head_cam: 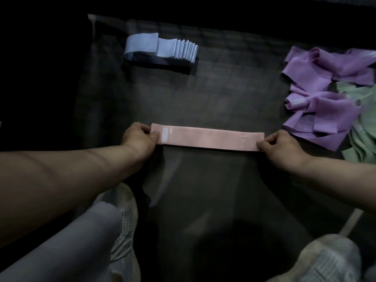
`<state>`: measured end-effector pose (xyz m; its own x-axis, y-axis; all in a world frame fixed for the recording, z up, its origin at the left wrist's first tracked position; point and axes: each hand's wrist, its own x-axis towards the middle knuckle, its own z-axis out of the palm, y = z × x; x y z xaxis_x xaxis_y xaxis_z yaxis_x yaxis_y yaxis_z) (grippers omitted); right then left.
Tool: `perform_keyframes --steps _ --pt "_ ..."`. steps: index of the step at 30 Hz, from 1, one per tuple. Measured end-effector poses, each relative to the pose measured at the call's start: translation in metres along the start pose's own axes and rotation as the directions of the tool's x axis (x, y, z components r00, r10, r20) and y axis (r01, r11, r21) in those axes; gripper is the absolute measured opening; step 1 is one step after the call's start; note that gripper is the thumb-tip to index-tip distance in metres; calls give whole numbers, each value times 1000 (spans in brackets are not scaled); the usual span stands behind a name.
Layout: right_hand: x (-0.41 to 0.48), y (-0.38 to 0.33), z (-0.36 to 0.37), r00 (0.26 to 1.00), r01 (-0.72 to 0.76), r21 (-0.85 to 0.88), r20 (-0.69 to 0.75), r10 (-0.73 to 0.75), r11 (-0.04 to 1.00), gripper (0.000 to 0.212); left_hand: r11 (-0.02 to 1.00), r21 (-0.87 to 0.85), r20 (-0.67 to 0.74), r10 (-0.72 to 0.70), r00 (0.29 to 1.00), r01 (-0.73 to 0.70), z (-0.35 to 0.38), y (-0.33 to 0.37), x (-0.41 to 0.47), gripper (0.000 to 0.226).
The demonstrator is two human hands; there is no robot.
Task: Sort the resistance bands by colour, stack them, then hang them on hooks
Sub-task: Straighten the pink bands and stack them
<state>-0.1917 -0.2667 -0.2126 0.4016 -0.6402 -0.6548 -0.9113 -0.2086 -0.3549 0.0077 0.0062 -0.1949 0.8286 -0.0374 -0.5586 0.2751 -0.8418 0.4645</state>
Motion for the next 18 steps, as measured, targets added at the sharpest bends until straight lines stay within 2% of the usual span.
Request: perform_keyframes --steps 3,5,7,11,15,17,18 --pt "-9 -7 0 999 29 1 -27 -29 1000 42 1000 6 -15 15 1000 -15 -2 1 0 25" --pt "-16 -12 0 995 73 -123 -60 -81 990 65 1000 -14 -47 10 999 -11 -2 2 0 29" --pt "-17 -14 1 997 71 -158 -26 -76 985 75 999 -39 -75 0 997 -3 -1 2 0 26" --pt "-8 -13 1 1000 -3 -91 14 4 996 73 996 -85 -45 35 998 -39 1 2 -4 23" --pt "-12 -17 1 1000 23 -50 2 -23 998 49 994 -95 -18 56 998 -57 0 -1 -4 26" --pt "-15 -16 2 998 47 -109 -30 -51 993 50 998 -17 -29 56 998 -56 0 -3 -2 34" --pt "-18 -16 1 992 101 -199 -49 -113 975 60 990 94 -41 113 993 -108 -2 -3 -2 43"
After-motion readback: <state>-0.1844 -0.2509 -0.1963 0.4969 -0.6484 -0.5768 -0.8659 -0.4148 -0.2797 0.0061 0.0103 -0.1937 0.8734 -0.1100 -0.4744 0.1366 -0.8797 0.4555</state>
